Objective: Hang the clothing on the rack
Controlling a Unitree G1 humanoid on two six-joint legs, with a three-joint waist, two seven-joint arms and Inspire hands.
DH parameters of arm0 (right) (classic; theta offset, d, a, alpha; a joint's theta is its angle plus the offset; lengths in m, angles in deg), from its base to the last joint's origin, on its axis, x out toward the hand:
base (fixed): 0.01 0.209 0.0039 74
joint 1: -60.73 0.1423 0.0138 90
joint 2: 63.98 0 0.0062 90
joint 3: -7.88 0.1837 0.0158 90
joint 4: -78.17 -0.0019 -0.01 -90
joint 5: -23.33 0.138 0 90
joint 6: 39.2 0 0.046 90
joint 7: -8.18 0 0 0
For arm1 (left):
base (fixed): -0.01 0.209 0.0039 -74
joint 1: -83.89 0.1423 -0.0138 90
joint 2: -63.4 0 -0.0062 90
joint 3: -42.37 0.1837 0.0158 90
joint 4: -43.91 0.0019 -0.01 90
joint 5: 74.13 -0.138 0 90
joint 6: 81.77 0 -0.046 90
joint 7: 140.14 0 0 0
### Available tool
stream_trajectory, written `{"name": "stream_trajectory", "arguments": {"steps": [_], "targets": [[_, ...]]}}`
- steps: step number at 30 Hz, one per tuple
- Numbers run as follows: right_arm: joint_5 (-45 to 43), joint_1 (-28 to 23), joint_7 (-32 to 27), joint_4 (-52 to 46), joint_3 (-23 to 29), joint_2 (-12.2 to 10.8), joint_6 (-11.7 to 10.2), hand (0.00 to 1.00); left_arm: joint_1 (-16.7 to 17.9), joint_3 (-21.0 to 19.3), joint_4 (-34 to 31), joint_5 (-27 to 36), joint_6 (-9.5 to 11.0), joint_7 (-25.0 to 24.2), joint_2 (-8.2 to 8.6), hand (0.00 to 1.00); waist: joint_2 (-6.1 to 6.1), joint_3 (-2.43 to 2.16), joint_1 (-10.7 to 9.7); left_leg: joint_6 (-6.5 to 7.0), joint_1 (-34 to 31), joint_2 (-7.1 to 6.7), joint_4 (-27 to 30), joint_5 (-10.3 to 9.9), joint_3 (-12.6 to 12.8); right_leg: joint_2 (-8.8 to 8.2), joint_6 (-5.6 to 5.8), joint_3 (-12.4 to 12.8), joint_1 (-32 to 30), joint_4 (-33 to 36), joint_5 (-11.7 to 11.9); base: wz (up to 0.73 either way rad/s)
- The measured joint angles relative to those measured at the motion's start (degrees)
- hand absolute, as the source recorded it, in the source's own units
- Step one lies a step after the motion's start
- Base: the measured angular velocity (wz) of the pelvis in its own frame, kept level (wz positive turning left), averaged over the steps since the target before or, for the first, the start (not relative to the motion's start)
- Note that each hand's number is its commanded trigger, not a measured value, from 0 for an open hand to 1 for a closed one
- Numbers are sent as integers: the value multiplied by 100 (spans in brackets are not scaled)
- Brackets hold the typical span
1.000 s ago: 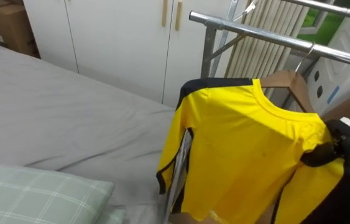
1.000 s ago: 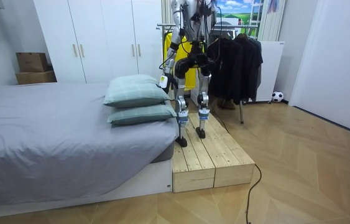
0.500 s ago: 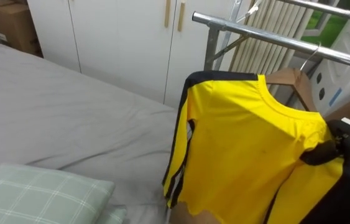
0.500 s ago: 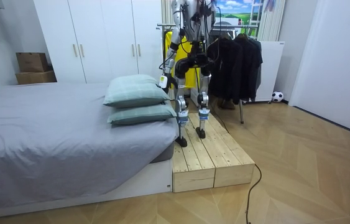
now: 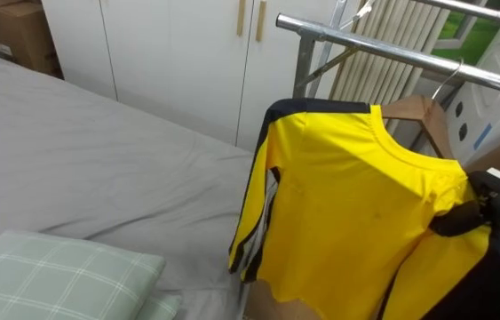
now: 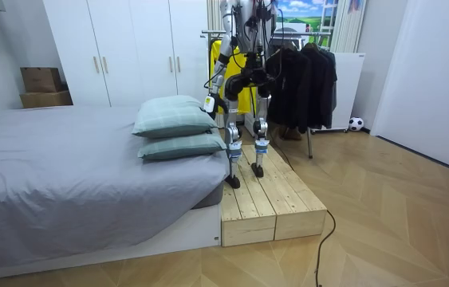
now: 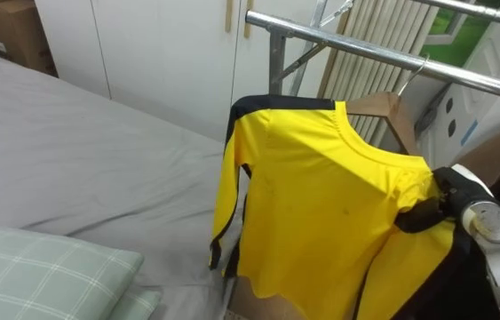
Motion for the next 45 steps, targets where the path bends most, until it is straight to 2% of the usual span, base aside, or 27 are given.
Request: {"name": "stream_trajectory", "arguments": {"steps": [5, 8, 10, 13, 23, 31, 33, 34, 35, 36, 42, 45], "targets": [[-4, 0, -14, 42, -42, 0, -50, 100, -3, 10, 0, 15, 0, 12, -5, 0, 1, 2, -6, -1, 9, 2, 2, 1, -8, -10, -1, 0, 12, -1, 1, 0], [-1, 0, -74, 217, -109, -1, -204, 100, -4, 18, 1, 45, 1, 39, -5, 0, -12, 14, -5, -12, 18, 0, 0, 8, -6, -14, -1, 2, 17, 4, 1, 0], [-2, 0, -137, 244, -118, -1, -256, 100, -27, 19, 1, 46, 2, 79, -5, 0, -37, 51, -5, -15, 19, 1, -5, 10, -6, -10, -4, 8, 17, 4, 2, 0], [-31, -1, -239, 294, -157, -1, -309, 100, -43, 18, 0, 51, 2, 100, -5, 0, -31, 71, -5, -16, 14, 8, -15, 9, -7, 37, -11, 9, 17, -14, 8, 0], [-205, -5, -583, 342, -156, -49, -332, 100, -43, 146, -44, 51, 0, 176, -8, 0, -11, 61, -7, -16, 0, 26, -40, 9, -13, 49, -22, -42, 21, -28, 15, 1], [-471, -11, -1253, 323, -176, -230, -320, 100, -72, 298, -110, 69, 0, 214, -7, 0, 120, 34, 10, -29, 28, 28, -44, 16, -6, 59, -30, -22, 21, -14, 19, 0], [-492, -18, -1377, 329, -182, -264, -320, 100, -75, 298, -225, 72, 0, 223, -7, 0, 121, 34, 14, -41, 29, 30, -45, 25, -6, 61, -36, -22, 23, -15, 23, 0], [-535, -29, -1453, 331, -184, -297, -318, 76, -93, 300, -280, 72, 1, 224, -7, 0, 122, 34, 14, -44, 35, 32, -43, 28, -6, 64, -41, -23, 45, -13, 28, 0], [-571, -34, -1487, 333, -189, -311, -317, 27, -110, 303, -289, 74, 2, 224, -7, 0, 129, 38, 14, -44, 40, 34, -42, 28, -7, 66, -42, -22, 74, -17, 29, 0], [-676, -48, -1570, 335, -193, -335, -316, 0, -169, 319, -289, 117, 2, 227, -7, 0, 143, 43, 13, -45, 47, 33, -35, 28, -8, 63, -42, -26, 106, -16, 29, 0], [-1071, -147, -2043, 288, -210, -391, -322, 0, -362, 363, -399, 220, 18, 252, -3, 0, 169, 32, 34, -44, 40, 29, -44, 28, -9, 63, -41, -42, 92, -15, 29, 0], [-1188, -257, -2217, 187, -193, -396, -321, 0, -362, 363, -610, 225, 18, 252, 20, 0, 204, 0, 61, -45, 40, 30, -53, 28, -9, 65, -41, -60, 86, -14, 30, 0]]}}
